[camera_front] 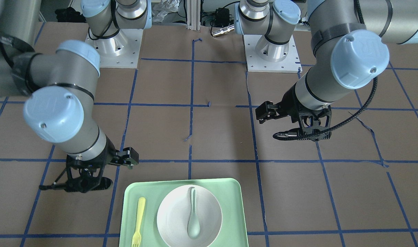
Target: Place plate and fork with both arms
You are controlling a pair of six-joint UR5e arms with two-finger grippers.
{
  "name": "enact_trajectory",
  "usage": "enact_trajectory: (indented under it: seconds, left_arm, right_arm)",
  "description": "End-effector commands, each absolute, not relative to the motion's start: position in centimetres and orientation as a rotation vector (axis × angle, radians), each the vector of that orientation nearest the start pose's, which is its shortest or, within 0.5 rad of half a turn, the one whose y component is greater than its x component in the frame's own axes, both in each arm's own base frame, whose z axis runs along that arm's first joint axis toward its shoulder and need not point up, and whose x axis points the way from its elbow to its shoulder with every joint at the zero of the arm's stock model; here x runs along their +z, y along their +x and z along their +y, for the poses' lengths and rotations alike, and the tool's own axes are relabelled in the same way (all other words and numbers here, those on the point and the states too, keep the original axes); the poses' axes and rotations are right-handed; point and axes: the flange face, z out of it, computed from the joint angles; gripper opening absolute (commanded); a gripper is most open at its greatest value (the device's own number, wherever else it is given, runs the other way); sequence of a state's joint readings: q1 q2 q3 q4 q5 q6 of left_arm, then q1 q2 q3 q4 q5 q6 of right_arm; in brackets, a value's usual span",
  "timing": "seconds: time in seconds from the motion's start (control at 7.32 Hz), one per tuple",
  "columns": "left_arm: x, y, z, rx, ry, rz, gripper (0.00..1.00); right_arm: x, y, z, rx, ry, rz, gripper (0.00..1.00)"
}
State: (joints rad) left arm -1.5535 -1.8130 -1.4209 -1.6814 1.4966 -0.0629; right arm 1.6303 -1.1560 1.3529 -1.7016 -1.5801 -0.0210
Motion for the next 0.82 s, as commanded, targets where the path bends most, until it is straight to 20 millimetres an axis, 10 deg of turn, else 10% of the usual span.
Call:
enact_trajectory:
  seconds: [0.0, 0.27, 0.68]
  left_arm:
    - [44.1, -13.3, -57.4, 0.181, -0.228, 3.189, 1.00]
    - [45.8, -15.2, -56.0, 0.097, -0.214, 3.191, 1.00]
    - [44.7, -16.8, -54.5, 0.085, -0.176, 3.082, 1.00]
  right_arm:
    - [44.9, 16.4, -58.3, 0.138, -0.107, 3.171, 1.00]
    - [49.1, 17.0, -54.7, 0.122, -0.076, 3.157, 1.00]
    - [48.5, 19.5, -54.3, 0.126, -0.020, 3.161, 1.00]
